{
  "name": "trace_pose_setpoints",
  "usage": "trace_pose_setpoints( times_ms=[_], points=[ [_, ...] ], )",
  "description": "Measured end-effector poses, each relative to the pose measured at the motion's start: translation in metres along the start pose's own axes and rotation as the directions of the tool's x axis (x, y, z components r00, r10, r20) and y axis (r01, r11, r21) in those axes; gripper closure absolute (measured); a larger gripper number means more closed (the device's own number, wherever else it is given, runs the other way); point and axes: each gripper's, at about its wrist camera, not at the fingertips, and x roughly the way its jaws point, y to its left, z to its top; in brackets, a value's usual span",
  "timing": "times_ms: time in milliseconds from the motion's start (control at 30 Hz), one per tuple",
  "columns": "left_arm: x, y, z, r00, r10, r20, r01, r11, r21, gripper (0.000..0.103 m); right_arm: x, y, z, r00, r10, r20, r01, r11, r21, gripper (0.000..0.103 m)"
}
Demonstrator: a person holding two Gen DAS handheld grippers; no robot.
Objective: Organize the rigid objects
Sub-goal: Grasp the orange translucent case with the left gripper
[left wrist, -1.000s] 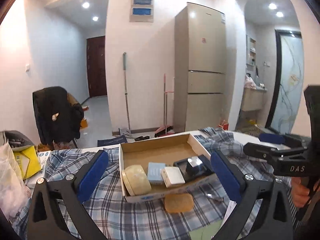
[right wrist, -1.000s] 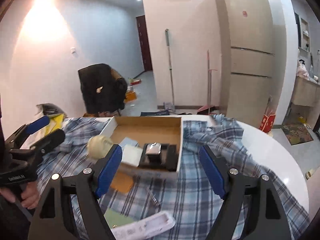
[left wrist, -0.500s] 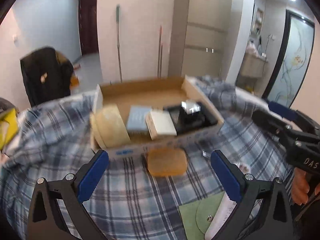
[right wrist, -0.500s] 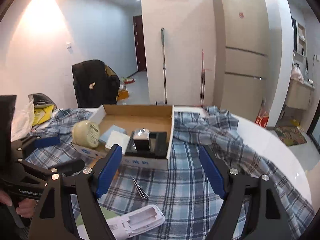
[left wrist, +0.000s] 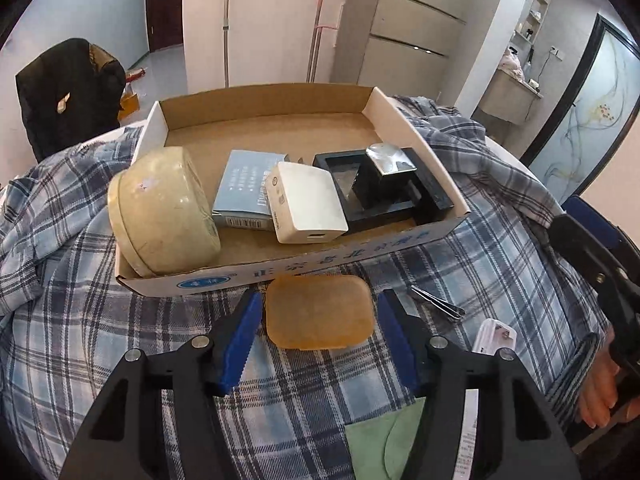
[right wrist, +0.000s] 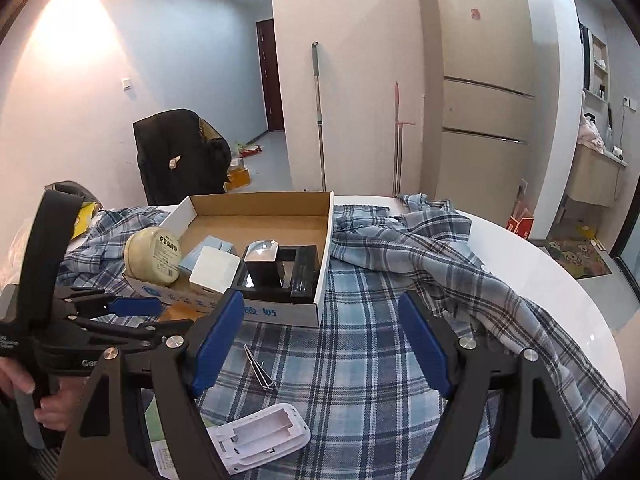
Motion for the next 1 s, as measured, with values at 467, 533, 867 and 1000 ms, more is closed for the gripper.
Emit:
trace_pose_setpoints(
  times_ms=[467,533,867,1000],
  points=[
    [0.027,-0.017,0.002,0.997,0.047,-0.068,-0.042,0.996,0.078,0.028,0.005,-0.006,-0.001,0.999,0.018,-0.030,-0.017,1.000,0.015,0.025],
    [0.030,-0.023,0.000,0.995,0.079,-0.063,-0.072,0.991,0.111,0.028,0.006,-0.006,-0.002,0.999,0.017,-0.032,-0.016,1.000,0.015,0.025],
    [-0.030,-0.014,-0.006,0.991,0.053,0.121,-0.070,0.988,0.138,0.040,0.007,-0.002,-0.004,0.999,0.004,-0.037,-0.005,1.000,-0.018,0.025],
    [-0.075,0.002,-0.015,0.966,0.061,0.251,-0.094,0.988,0.120,0.040,0.006,0.000,-0.002,0.998,0.035,-0.057,-0.038,0.998,-0.050,0.028]
  ],
)
